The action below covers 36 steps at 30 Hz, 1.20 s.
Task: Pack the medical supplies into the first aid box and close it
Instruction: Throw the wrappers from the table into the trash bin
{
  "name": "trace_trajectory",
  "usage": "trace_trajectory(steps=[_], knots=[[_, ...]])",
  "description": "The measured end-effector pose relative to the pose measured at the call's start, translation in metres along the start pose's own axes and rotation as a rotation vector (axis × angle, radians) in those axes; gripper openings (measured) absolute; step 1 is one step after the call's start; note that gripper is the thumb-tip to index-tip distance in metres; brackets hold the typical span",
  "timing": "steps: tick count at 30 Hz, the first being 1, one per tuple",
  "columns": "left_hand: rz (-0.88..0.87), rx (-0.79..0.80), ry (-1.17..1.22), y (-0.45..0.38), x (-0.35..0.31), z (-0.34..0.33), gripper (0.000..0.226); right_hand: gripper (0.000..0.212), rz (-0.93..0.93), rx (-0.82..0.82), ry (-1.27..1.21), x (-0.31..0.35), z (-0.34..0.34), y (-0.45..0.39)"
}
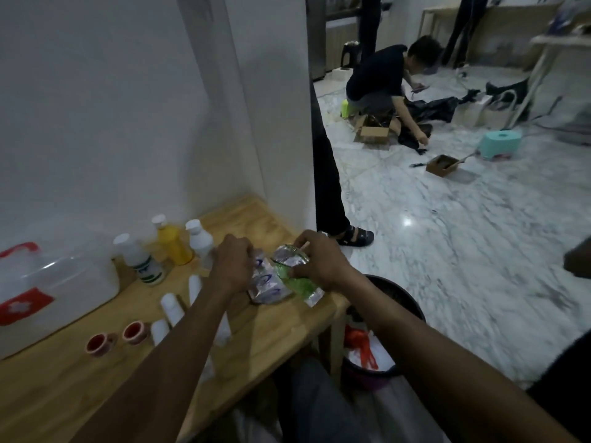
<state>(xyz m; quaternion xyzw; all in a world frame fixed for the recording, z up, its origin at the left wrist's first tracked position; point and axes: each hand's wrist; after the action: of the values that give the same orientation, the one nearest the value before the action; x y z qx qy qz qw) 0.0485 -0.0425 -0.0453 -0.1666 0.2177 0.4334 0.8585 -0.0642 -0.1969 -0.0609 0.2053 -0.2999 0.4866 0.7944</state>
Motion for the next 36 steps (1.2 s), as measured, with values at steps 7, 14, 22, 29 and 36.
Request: trace_trajectory(steps=[7, 14, 22, 29, 36], knots=[[-0.054, -0.059, 0.247, 0.008, -0.039, -0.012, 0.004, 0.034, -0.083, -0.260, -0.152, -0.025, 0.041, 0.017], [-0.204, -0.101, 0.300, -0.018, -0.105, -0.052, 0.019, 0.023, -0.319, -0.533, -0.317, -0.087, 0.088, 0.025], [-0.218, 0.111, 0.189, -0.056, -0.161, -0.130, 0.032, 0.019, -0.593, -0.534, -0.273, -0.182, 0.081, 0.021], [-0.208, 0.391, -0.054, -0.079, -0.173, -0.201, 0.032, 0.022, -0.773, -0.417, -0.264, -0.246, 0.046, 0.011], [-0.115, 0.523, -0.165, -0.096, -0.167, -0.231, 0.027, 0.065, -0.826, -0.296, -0.205, -0.279, 0.027, -0.002]])
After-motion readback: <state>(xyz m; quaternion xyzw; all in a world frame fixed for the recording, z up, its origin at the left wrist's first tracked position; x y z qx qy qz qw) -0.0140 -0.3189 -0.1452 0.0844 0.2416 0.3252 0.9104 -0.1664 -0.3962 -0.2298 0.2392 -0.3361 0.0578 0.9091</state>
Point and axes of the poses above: each hand's wrist, its own y-axis away from the middle knuckle, its own z-axis out of the back of the hand, x = y × z, and after that the axes turned 10 degrees about y, right-handed
